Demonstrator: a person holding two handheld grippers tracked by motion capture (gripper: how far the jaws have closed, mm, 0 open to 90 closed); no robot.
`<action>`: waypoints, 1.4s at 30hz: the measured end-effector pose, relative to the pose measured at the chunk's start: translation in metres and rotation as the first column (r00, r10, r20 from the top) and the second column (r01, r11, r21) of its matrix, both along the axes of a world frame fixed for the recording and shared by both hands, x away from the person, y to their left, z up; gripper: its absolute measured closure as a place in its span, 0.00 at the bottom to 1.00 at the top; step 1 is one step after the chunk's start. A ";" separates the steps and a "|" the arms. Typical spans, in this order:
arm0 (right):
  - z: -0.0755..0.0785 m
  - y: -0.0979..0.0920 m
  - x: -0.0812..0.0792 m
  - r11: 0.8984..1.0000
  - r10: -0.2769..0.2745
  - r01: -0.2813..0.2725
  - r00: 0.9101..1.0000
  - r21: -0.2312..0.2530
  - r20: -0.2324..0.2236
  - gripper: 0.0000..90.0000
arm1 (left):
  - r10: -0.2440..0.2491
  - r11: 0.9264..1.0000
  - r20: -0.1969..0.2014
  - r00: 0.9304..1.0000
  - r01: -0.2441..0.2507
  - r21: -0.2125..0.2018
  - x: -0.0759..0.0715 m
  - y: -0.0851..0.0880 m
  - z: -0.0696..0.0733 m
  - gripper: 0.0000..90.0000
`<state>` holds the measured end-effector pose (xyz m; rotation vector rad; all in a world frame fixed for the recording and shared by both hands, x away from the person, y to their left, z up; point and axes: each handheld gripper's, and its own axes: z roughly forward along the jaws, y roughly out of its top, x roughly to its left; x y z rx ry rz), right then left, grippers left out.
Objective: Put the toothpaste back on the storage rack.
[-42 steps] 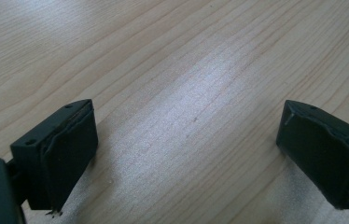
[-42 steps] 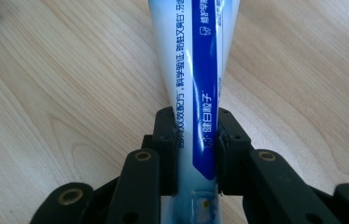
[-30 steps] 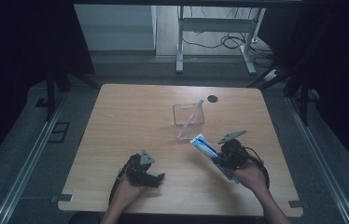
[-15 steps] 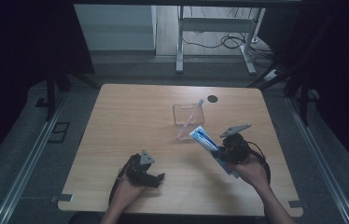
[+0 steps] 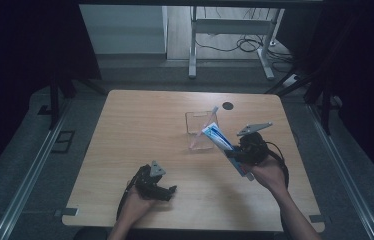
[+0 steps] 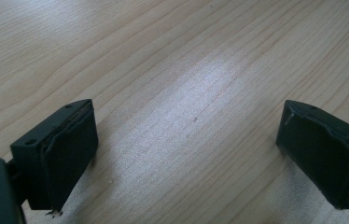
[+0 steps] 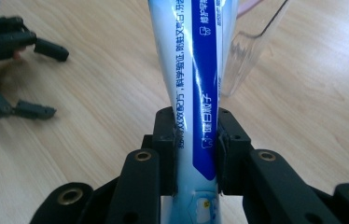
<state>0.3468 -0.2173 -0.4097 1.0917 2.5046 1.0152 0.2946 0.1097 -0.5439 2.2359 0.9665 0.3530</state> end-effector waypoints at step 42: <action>0.026 0.045 0.074 0.997 -0.026 0.018 0.993 0.070 0.117 0.81 | -0.001 1.000 0.003 1.000 0.001 0.002 0.000 0.000 0.000 0.06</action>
